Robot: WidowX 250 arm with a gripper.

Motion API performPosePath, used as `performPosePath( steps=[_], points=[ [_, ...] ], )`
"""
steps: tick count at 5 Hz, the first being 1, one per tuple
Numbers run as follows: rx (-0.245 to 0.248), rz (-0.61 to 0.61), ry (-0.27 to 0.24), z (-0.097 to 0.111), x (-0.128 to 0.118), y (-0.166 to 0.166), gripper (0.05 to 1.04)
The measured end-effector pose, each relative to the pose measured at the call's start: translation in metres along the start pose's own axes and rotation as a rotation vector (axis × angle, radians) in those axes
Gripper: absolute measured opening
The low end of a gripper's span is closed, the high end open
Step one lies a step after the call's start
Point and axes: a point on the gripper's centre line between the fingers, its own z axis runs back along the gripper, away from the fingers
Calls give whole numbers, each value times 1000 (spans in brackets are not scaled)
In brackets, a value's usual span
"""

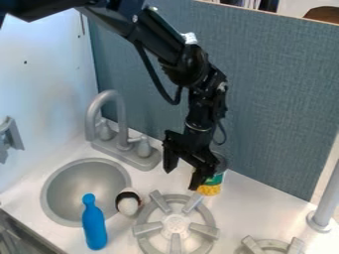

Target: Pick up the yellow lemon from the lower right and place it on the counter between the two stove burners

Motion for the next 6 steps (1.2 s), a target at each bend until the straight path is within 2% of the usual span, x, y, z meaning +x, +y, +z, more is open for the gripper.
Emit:
performPosePath(
  steps=[1, 2, 3, 4, 5, 6],
  points=[
    [-3, -10, 36, -15, -6, -3, 1000],
    [-28, -98, 27, -22, -11, -16, 1000],
    [-14, -236, -33, 14, -27, -17, 1000],
    [-5, -356, -62, 26, -36, -33, 1000],
    [5, -535, -61, 29, -40, -67, 1000],
    [4, -615, -114, 31, -17, -95, 1000]
  ],
)
